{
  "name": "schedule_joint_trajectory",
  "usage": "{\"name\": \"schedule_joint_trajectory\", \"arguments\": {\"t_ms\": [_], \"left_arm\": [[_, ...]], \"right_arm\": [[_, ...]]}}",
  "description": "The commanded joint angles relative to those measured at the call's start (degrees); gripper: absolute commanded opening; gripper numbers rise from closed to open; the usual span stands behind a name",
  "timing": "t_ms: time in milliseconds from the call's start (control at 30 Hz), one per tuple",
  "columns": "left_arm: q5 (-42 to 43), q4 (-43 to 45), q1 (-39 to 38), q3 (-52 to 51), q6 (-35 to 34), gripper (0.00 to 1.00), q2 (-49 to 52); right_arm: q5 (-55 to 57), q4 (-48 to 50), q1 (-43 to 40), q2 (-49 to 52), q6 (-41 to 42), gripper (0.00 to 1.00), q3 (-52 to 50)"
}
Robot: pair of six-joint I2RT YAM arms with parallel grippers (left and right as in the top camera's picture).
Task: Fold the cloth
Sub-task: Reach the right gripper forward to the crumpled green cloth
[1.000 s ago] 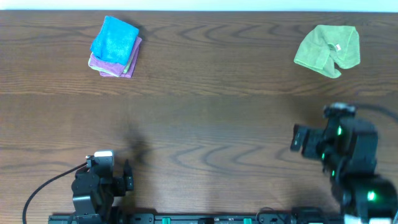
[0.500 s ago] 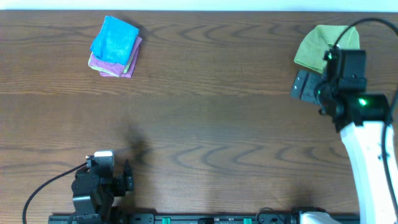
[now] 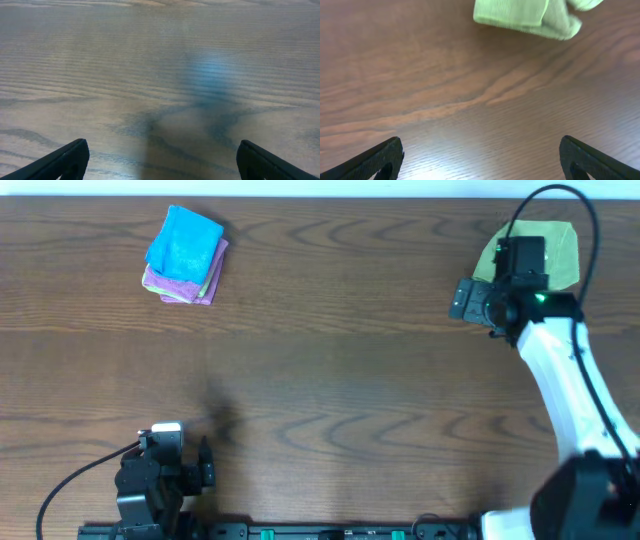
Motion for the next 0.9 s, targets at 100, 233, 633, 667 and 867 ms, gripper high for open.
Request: {"name": "schedule_joint_trajectory", "arguments": {"t_ms": [100, 233, 633, 667, 867], "left_arm": [[-1.07, -1.70, -0.31, -2.21, 0.44, 0.95, -0.37], [-1.07, -1.70, -0.31, -2.21, 0.44, 0.95, -0.37], [-1.05, -1.70, -0.31, -2.21, 0.44, 0.95, -0.37], [-1.05, -1.70, -0.31, -2.21, 0.44, 0.95, -0.37], [-1.07, -1.70, -0.31, -2.21, 0.44, 0.95, -0.37]], "right_arm": [[-0.33, 6.34, -4.74, 3.67, -2.08, 0.99, 0.98], [-4.48, 11.39, -10.36, 3.78, -2.12, 0.99, 0.98], [-15.21, 28.26, -18.80, 11.28, -1.53, 0.99, 1.01], [-15.23, 29.22, -18.64, 12.63, -0.96, 0.99, 1.01], [-19.28, 36.35, -18.67, 20.55, 3.30, 0.91, 1.03]]}}
